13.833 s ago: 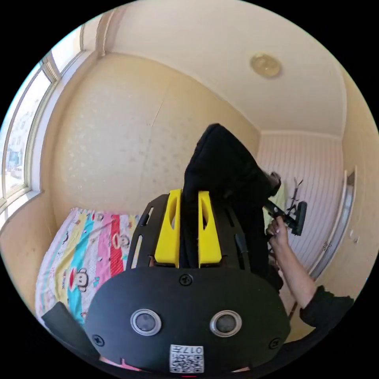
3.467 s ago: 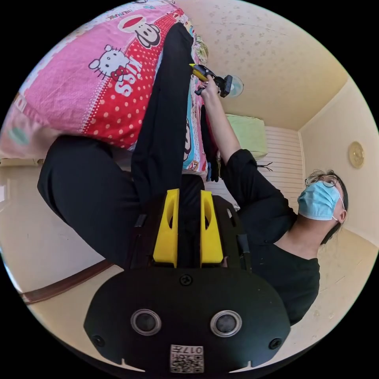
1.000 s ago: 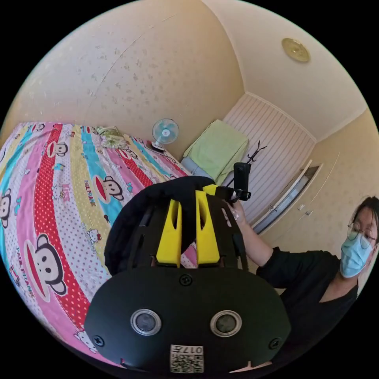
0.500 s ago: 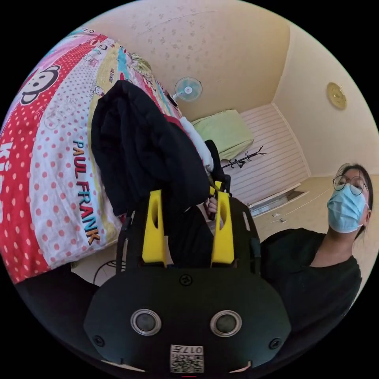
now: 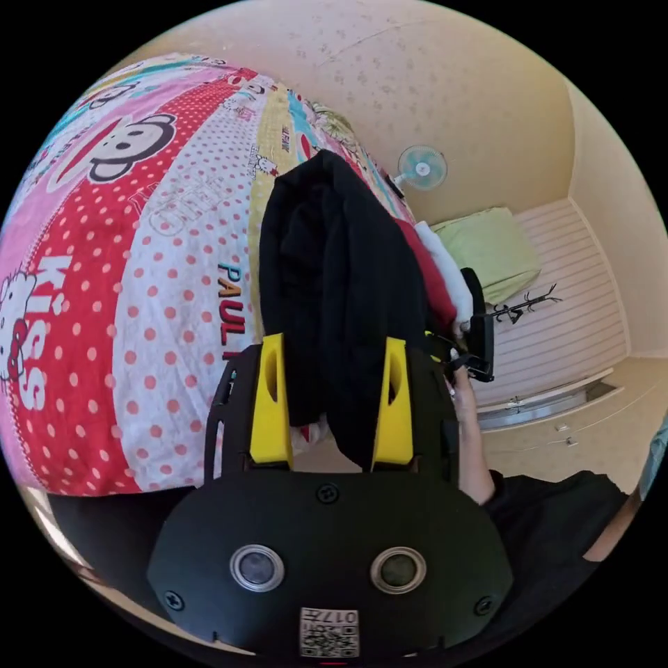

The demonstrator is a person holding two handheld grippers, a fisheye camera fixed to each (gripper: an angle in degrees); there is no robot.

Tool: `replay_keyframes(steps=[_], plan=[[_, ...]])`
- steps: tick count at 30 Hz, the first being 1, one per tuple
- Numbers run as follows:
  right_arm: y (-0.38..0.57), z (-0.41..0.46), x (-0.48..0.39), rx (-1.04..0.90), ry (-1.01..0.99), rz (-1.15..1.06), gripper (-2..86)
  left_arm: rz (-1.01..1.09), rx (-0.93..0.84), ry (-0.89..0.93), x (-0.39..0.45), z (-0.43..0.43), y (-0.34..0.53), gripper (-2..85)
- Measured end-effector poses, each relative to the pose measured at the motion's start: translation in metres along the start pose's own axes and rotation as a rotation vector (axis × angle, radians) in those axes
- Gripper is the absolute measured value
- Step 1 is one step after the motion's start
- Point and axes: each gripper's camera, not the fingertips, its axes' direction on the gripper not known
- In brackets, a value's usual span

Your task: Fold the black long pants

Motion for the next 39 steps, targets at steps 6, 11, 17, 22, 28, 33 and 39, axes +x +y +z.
replay_keyframes(steps=[6, 11, 17, 22, 28, 33, 39], plan=[[0.009, 0.000, 0.042, -0.003, -0.207, -0.002, 23.2, -0.045, 0.065, 0.142, -0.038, -0.042, -0.015, 22.7], [0.005, 0.025, 0.058, -0.041, -0.391, -0.007, 21.2, -0.048, 0.069, 0.189, -0.032, -0.034, -0.028, 22.8], [0.057, 0.018, 0.055, -0.057, -0.631, 0.036, 16.2, -0.079, 0.140, 0.305, -0.015, -0.078, 0.013, 15.8], [0.099, 0.042, -0.020, -0.148, -0.712, -0.031, 14.4, -0.116, 0.251, 0.242, 0.001, -0.188, 0.069, 14.3], [0.019, 0.152, -0.215, -0.344, -0.812, -0.291, 14.1, -0.067, 0.568, 0.043, -0.008, -0.409, 0.081, 13.6], [-0.071, 0.246, -0.440, -0.413, -0.803, -0.576, 15.4, -0.024, 0.759, -0.135, -0.033, -0.600, 0.054, 13.6], [-0.122, 0.426, -0.555, -0.410, -0.394, -0.489, 18.0, -0.412, 0.703, -0.112, -0.251, -0.677, 0.003, 13.4]])
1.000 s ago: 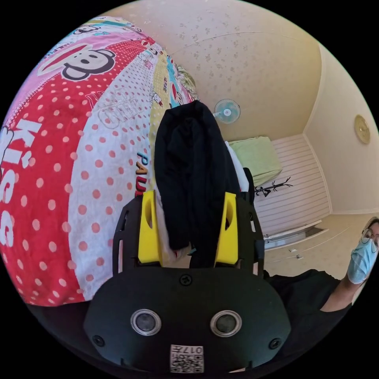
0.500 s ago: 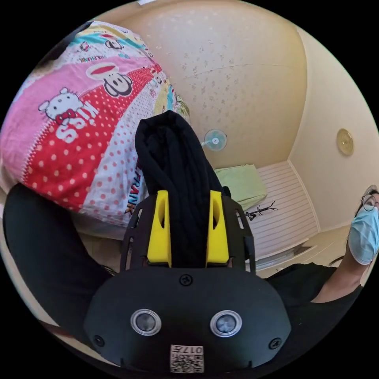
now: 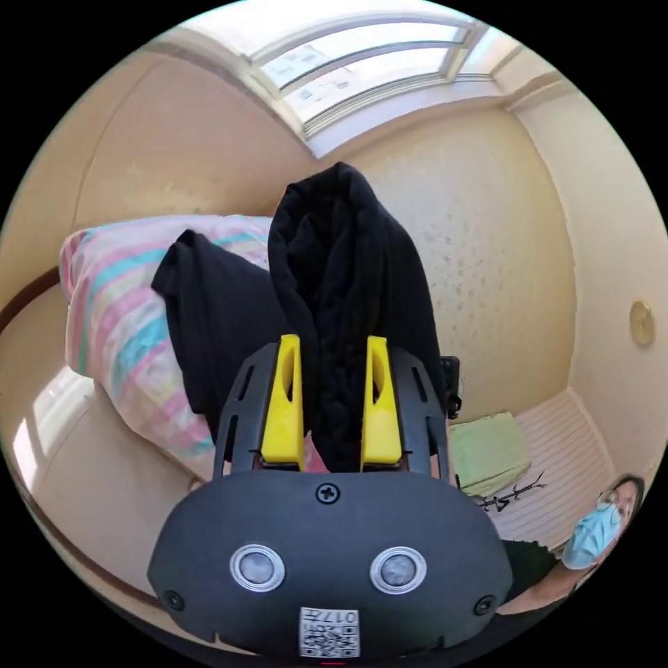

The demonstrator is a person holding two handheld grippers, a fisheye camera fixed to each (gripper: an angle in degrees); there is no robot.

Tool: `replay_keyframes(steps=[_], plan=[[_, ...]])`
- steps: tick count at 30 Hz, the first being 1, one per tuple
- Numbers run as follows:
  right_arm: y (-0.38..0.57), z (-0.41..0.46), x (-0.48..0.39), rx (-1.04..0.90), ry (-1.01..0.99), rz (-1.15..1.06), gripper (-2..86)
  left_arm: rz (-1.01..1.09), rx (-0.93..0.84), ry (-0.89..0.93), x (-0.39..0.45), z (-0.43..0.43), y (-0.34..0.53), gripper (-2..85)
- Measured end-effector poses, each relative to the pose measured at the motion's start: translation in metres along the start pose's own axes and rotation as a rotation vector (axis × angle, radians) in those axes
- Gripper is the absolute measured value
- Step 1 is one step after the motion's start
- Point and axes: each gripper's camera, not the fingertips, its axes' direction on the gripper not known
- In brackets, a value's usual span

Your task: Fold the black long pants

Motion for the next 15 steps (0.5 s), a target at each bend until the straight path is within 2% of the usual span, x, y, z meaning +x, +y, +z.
replay_keyframes(steps=[1, 2, 3, 4, 6, 9, 11, 12, 13, 15], plan=[[-0.002, 0.042, 0.025, -0.062, 0.155, 0.079, 18.2, -0.145, -0.060, -0.060, -0.053, 0.020, -0.004, 13.5], [0.001, 0.060, 0.037, -0.103, 0.235, 0.103, 18.3, -0.176, -0.064, -0.048, -0.072, 0.026, 0.001, 13.4], [0.014, 0.072, 0.048, -0.088, 0.264, 0.075, 18.3, -0.166, 0.007, 0.110, -0.096, 0.024, 0.015, 13.2], [0.029, 0.054, 0.053, 0.005, 0.199, 0.064, 18.0, -0.173, 0.067, 0.241, -0.110, 0.016, 0.031, 12.8], [0.049, 0.026, 0.064, 0.037, 0.078, 0.084, 17.0, -0.150, 0.083, 0.277, -0.109, 0.003, 0.054, 12.4], [0.108, -0.033, 0.060, -0.014, 0.009, -0.079, 9.5, -0.018, 0.147, 0.088, -0.067, -0.028, 0.110, 9.5], [0.171, -0.073, 0.060, -0.054, 0.137, -0.131, 4.7, 0.018, 0.176, 0.014, -0.033, -0.029, 0.149, 5.1], [0.220, -0.098, 0.065, -0.076, 0.297, -0.104, 3.1, 0.066, 0.181, -0.027, -0.005, -0.018, 0.174, 0.6], [0.275, -0.124, 0.073, -0.063, 0.517, -0.008, 2.4, 0.121, 0.187, -0.111, 0.029, -0.001, 0.197, -0.1], [0.363, -0.164, 0.069, -0.011, 0.734, 0.031, 1.6, 0.237, 0.176, -0.278, 0.087, 0.030, 0.228, -0.6]])
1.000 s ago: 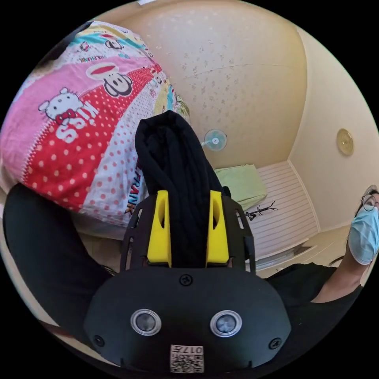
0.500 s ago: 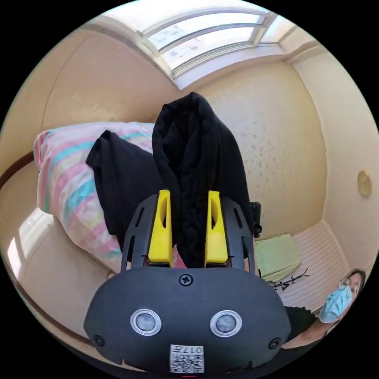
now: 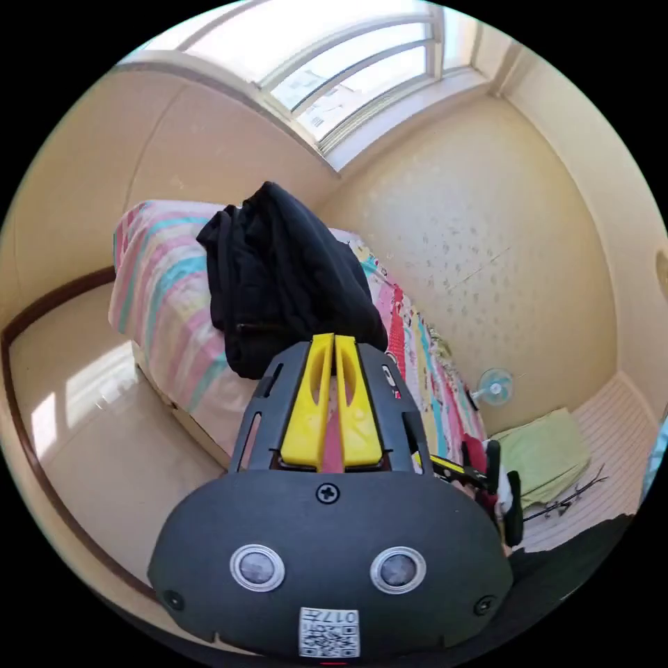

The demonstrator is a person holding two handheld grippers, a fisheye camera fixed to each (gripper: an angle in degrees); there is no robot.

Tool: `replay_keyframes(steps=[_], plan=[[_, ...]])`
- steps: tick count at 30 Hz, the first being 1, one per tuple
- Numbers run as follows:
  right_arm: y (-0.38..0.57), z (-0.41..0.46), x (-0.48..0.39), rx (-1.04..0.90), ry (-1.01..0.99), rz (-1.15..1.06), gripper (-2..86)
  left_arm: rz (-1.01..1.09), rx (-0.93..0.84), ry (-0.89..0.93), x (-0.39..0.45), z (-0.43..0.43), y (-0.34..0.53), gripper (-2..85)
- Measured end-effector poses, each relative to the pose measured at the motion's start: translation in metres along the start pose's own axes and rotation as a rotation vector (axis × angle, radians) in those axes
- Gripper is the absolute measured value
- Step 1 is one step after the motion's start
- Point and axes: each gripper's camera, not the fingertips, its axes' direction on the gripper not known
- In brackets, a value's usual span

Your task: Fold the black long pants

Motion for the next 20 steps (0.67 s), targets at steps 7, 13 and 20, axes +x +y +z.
replay_keyframes(steps=[7, 13, 20], plan=[[0.227, -0.160, 0.110, -0.044, 0.208, 0.328, 1.3, 0.471, -0.422, 0.169, 0.243, 0.132, 0.081, -1.0], [0.343, -0.316, 0.201, 0.166, 0.286, 0.671, 4.6, 0.739, -1.113, 0.022, 0.343, 0.339, 0.282, -0.9], [0.375, -0.483, 0.248, 0.363, 0.501, 0.732, 11.6, 0.832, -0.896, -0.106, 0.351, 0.322, 0.346, -1.0]])
